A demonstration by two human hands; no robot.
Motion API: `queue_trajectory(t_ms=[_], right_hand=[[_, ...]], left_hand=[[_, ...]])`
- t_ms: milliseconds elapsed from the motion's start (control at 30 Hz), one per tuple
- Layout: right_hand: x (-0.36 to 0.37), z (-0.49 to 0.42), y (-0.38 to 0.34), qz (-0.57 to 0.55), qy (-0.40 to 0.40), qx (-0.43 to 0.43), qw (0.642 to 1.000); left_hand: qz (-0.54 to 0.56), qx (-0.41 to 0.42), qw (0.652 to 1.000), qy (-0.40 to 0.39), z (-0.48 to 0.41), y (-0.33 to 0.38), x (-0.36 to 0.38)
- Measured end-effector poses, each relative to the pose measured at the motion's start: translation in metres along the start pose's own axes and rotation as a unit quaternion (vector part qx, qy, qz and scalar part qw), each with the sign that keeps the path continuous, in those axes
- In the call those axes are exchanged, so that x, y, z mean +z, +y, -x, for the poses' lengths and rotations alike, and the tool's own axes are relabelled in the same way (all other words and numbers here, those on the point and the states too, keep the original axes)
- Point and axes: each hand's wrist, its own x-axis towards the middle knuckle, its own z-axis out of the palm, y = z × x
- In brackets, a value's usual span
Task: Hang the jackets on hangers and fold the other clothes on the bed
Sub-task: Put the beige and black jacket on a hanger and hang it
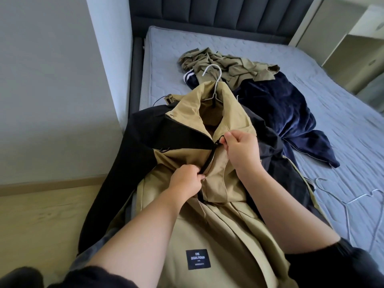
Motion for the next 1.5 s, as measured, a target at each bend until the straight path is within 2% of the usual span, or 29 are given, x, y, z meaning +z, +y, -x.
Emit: queue_trajectory(t_ms=[100,233,400,467,567,667,767,900,1033,1267,1367,1433,1500], right_hand=[[0.000,0.002,-0.005,-0.008,0.010,-0.005,1.000],[-0.002,-0.002,-0.021,-0.078,0.029,-0.012,0.996],[-0.018,-0.009,-0.041,-0.075,0.051,-0.089,0.992],[-0.023,-0.009,-0.047,-0.056,0.041,-0.116,0.991],[-0.026,-0.011,-0.051,-0.034,0.022,-0.138,0.990],[-0.024,-0.011,-0.051,-0.013,0.014,-0.163,0.986],[-0.018,-0.005,-0.052,0.023,-0.008,-0.194,0.981],[-0.016,0.001,-0.055,0.034,-0.029,-0.211,0.977],[-0.021,-0.002,-0.063,0.006,-0.031,-0.188,0.982],[-0.017,0.000,-0.062,-0.020,-0.054,-0.125,0.991],[-0.018,-0.011,-0.061,0.063,-0.047,-0.146,0.986],[-0.020,-0.027,-0.058,0.153,-0.010,-0.165,0.974],[-0.021,-0.047,-0.057,0.189,0.023,-0.166,0.967]], left_hand=[[-0.022,-0.035,0.999,-0.016,0.000,-0.007,0.003],[-0.058,-0.083,0.994,-0.036,-0.004,-0.018,0.008],[-0.070,-0.152,0.984,-0.067,-0.005,-0.028,0.010],[-0.081,-0.145,0.984,-0.056,-0.003,-0.025,0.005],[-0.079,-0.023,0.994,0.067,0.000,-0.010,-0.011],[0.027,0.114,0.966,0.230,-0.001,0.018,-0.036],[0.065,0.139,0.942,0.298,-0.006,0.043,-0.055],[0.045,0.108,0.944,0.309,-0.005,0.044,-0.060],[0.050,0.126,0.941,0.310,0.000,0.038,-0.059],[0.122,0.100,0.961,0.227,0.005,0.028,-0.052],[0.126,0.093,0.968,0.198,0.005,0.024,-0.053],[0.125,0.085,0.972,0.178,0.005,0.023,-0.051],[0.132,0.074,0.976,0.156,0.004,0.023,-0.049]])
